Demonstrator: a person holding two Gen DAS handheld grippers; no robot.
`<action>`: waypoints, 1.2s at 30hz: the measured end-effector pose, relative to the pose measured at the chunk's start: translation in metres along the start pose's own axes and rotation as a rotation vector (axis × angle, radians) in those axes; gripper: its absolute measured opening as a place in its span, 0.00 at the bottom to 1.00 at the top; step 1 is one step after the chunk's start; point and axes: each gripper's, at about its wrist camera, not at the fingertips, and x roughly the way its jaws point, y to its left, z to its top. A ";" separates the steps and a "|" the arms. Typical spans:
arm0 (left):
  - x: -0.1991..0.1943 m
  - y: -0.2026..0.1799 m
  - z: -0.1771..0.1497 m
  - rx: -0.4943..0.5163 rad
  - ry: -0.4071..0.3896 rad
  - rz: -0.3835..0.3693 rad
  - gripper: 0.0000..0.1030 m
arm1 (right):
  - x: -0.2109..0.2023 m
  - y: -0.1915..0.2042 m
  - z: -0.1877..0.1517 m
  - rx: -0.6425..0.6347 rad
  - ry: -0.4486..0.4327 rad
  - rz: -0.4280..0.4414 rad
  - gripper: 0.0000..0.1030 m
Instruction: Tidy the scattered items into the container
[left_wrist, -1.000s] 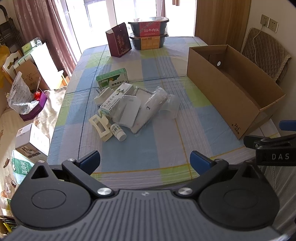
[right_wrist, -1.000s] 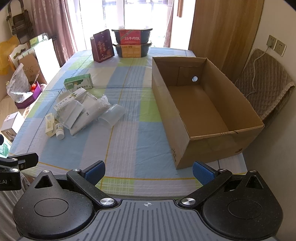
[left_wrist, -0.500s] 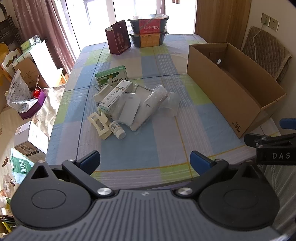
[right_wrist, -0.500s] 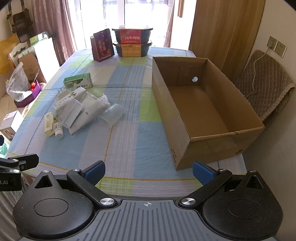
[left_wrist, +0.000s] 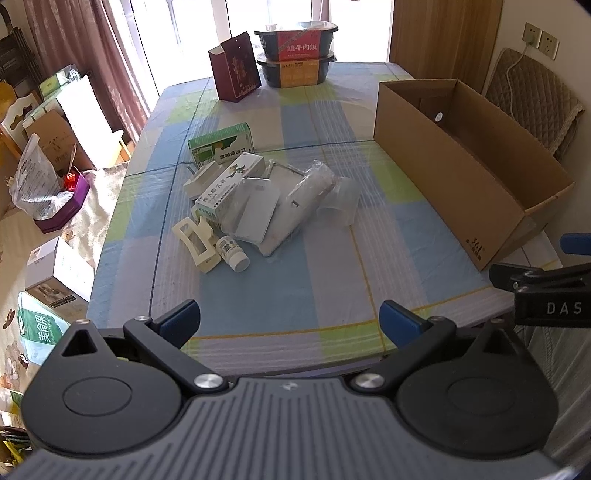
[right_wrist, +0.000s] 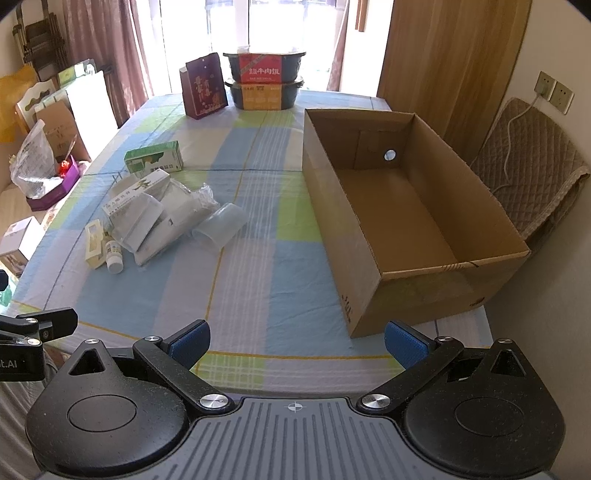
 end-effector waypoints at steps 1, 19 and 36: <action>0.001 0.000 0.000 -0.001 0.002 -0.001 0.99 | 0.000 0.000 0.000 0.000 0.001 0.000 1.00; 0.017 0.011 0.000 -0.036 0.033 -0.020 0.99 | 0.016 0.006 0.002 -0.023 0.027 0.006 1.00; 0.045 0.076 0.003 -0.157 0.009 -0.034 0.98 | 0.061 0.025 0.022 -0.035 0.022 0.135 1.00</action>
